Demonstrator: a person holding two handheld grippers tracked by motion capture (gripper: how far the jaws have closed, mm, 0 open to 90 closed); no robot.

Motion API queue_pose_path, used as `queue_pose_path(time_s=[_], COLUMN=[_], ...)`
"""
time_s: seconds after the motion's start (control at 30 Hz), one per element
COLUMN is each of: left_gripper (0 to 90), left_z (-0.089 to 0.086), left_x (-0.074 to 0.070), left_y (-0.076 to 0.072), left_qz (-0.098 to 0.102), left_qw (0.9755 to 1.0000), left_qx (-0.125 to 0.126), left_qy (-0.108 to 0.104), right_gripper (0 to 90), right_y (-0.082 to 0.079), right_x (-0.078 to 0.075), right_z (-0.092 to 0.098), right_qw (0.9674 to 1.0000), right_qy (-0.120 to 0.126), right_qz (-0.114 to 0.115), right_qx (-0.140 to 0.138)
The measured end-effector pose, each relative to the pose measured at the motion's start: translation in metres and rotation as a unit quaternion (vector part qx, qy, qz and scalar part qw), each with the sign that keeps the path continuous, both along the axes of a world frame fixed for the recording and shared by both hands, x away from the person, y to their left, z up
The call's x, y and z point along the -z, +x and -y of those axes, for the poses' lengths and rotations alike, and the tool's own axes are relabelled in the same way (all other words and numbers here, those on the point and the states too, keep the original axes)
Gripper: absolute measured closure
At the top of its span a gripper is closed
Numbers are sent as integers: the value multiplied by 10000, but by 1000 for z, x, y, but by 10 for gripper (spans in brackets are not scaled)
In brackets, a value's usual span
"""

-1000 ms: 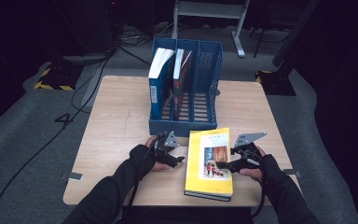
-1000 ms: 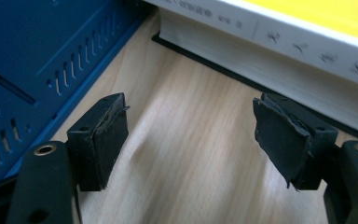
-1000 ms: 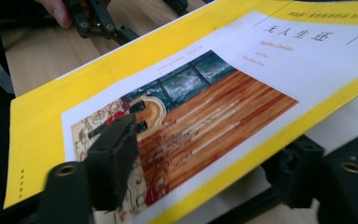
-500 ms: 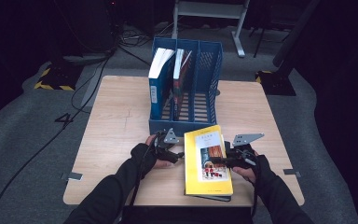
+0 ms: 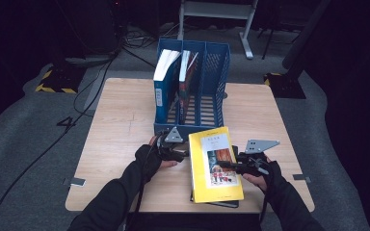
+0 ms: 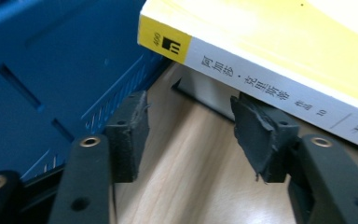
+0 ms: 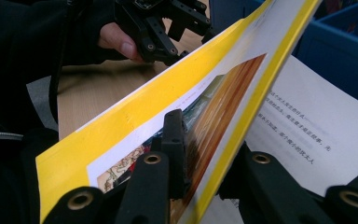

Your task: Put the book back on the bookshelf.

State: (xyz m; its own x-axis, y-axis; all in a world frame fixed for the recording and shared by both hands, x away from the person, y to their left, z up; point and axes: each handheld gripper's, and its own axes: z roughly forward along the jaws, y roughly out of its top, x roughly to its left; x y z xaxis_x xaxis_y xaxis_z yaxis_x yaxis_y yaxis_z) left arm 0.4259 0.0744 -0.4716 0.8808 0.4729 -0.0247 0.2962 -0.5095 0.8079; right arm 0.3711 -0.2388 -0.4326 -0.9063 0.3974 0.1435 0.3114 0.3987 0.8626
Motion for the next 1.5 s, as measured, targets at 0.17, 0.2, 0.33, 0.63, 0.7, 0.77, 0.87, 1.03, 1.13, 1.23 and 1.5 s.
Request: queue_pose_path(time_s=[0.17,0.2,0.33,0.63,0.7,0.77,0.87,1.03,1.13,1.23,1.5], left_gripper=[565,580,633,805,842,872,897,899,900,900,900], left_z=[-1,-1,0,13,16,19,22,24,26,23,15], left_x=[-13,-17,-29,-52,-54,-55,-59,-63,-67,-71,-92], left_y=[-3,-3,-5,-7,-8,-8,-6,-3,0,2,-6], left_qz=[33,89,136,236,204,151,157,67,-9,-73,206], left_qw=[9995,9995,9982,9958,9953,9946,9940,9934,9931,9908,9883], left_qx=[103,137,260,444,505,559,618,651,553,544,675], left_qy=[-282,-287,-528,-760,-797,-864,-886,-946,-1036,-1240,-1356], right_gripper=[781,780,776,770,758,756,757,762,767,772,875], right_y=[-4,-5,-10,-20,-20,-22,-23,-24,-26,-26,-31], right_x=[-7,-8,-15,-27,-28,-30,-31,-35,-39,-40,-42], right_z=[4,5,9,20,22,23,22,23,22,20,13], right_qw=[9997,9995,9985,9955,9957,9956,9958,9954,9942,9936,9861], right_qy=[161,180,296,471,420,390,224,170,153,195,250], right_qz=[201,258,467,822,818,838,877,937,1063,1112,1566], right_qx=[-12,-7,-27,-87,-96,-176,-132,-70,-1,71,495])
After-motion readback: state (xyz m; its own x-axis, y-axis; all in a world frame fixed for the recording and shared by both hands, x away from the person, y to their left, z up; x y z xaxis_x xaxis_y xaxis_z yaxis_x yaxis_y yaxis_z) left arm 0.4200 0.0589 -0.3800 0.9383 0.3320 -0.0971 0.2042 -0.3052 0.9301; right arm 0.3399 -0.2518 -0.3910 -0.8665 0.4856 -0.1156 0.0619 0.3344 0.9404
